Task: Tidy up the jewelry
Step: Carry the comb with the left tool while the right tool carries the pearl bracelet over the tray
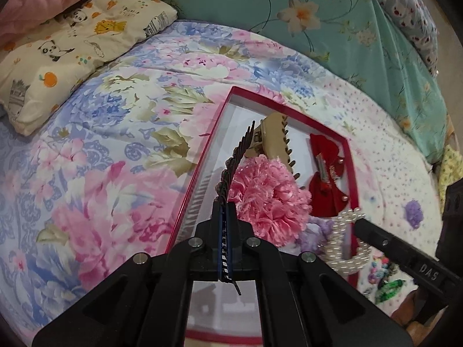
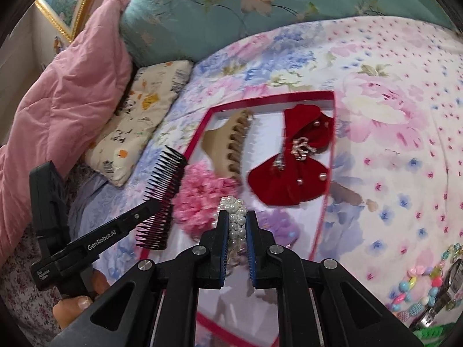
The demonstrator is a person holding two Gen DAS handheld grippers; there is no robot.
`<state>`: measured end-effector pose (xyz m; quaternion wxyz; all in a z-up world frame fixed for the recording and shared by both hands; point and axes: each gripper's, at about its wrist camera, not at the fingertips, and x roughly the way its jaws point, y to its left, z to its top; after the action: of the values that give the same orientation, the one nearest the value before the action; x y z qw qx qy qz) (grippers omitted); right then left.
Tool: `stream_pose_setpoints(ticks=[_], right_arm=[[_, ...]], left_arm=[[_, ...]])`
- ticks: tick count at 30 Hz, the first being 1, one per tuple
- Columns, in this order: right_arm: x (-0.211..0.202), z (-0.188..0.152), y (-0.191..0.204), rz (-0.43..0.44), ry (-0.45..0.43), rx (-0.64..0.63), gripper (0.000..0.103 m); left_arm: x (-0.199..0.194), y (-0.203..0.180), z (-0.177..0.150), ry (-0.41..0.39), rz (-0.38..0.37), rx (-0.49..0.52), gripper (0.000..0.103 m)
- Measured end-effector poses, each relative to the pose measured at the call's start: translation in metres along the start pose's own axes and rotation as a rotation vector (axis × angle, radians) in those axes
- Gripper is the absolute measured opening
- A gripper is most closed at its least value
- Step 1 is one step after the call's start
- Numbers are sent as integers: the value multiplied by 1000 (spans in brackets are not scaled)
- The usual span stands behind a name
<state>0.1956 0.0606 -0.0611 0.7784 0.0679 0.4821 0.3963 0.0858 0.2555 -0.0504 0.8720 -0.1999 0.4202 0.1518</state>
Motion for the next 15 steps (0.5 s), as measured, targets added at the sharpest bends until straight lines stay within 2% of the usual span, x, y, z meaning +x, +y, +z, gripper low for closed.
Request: stream_pose_setpoints(ticks=[8,15], right_arm=[[14,2,-26,-26,13,55,11],[20,0,-29,-29,22,53,11]], left_arm=[[16,2,4,11,9,-3,1],[22,0,1,40,0,1,1]])
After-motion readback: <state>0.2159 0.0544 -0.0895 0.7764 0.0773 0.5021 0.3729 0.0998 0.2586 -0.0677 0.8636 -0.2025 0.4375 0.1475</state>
